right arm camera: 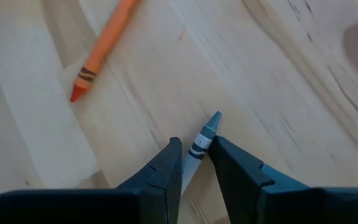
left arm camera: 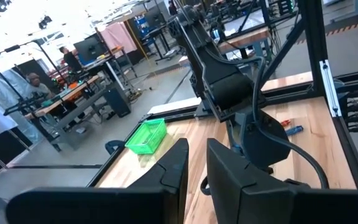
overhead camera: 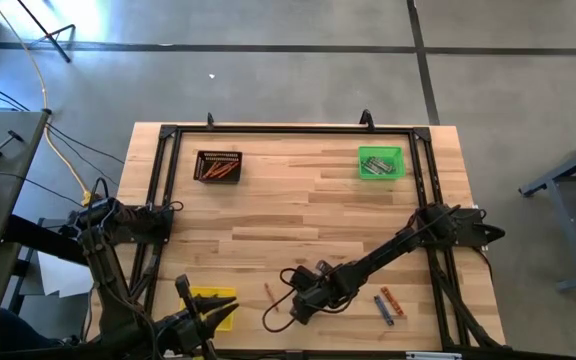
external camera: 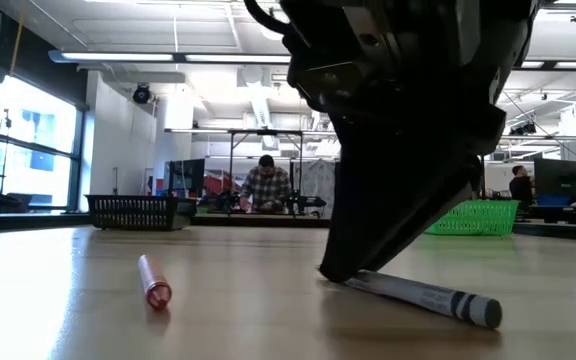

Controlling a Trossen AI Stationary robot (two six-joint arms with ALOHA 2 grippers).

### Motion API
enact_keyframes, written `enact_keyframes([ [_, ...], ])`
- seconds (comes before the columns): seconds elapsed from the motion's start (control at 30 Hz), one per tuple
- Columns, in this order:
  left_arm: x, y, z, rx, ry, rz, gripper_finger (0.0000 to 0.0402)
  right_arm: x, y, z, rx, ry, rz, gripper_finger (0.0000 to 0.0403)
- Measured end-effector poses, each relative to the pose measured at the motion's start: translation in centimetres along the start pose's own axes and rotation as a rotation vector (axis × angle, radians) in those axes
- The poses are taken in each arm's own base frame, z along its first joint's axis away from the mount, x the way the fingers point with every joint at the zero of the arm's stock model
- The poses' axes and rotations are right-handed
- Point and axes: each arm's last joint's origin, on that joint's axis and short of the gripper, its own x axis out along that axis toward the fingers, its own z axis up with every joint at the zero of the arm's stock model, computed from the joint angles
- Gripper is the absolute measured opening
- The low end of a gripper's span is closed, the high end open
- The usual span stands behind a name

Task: Sort crayons
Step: Put the gray crayon into the green bin

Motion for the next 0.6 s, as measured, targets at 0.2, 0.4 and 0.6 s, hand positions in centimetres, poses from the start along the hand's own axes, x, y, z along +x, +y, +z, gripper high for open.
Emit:
enact_keyframes([
  [0.2,0.0,0.0,0.0,-0.001,0.005,-0.005,0.0044,-0.8,0.2,0.2,-0.090,0.045,-0.049,0.0094],
  [0.4,0.0,0.0,0.0,-0.001,0.005,-0.005,0.0044,-1.7,0.1,0.7,-0.176,0.085,-0.136,0.0094],
  [0.6,0.0,0.0,0.0,-0.001,0.005,-0.005,0.0044,-2.1,-0.5,0.5,-0.181,0.133,-0.204,0.0094],
])
